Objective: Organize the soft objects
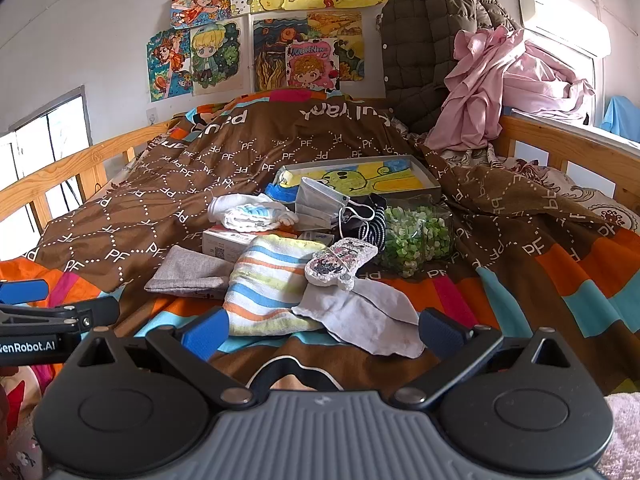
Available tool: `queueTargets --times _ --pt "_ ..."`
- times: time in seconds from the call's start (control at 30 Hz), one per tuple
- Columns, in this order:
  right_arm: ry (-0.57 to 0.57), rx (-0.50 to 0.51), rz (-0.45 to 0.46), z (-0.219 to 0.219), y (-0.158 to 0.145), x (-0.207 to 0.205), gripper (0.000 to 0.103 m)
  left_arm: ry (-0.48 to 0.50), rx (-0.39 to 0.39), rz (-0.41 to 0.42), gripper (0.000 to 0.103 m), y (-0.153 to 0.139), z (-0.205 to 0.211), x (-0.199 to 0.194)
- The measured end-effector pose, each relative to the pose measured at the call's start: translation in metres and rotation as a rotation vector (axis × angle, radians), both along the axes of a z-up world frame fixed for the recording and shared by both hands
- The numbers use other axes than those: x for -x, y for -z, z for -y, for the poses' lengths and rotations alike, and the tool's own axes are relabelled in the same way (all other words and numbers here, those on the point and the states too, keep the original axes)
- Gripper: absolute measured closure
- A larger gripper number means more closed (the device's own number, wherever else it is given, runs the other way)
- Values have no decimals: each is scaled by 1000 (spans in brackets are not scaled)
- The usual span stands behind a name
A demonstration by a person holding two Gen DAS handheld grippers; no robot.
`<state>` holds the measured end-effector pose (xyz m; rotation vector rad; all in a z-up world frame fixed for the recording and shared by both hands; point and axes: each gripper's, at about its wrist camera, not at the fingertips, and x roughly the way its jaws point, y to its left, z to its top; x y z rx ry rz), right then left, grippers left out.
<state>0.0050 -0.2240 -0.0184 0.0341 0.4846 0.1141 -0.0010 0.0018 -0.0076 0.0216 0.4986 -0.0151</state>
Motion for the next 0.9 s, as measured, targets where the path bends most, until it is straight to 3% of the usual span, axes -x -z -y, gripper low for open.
queueTargets --times 0.53,0.73,0.9 --pt "18 -1 -5 1 1 -1 0 -5 -5 -4 1 2 0 -1" --pt "50 -73 -75 13 0 -17 0 18 -18 -28 1 9 -4 -16" --pt "43 -76 -154 28 4 -53 0 66 -2 -37 1 7 -2 -40"
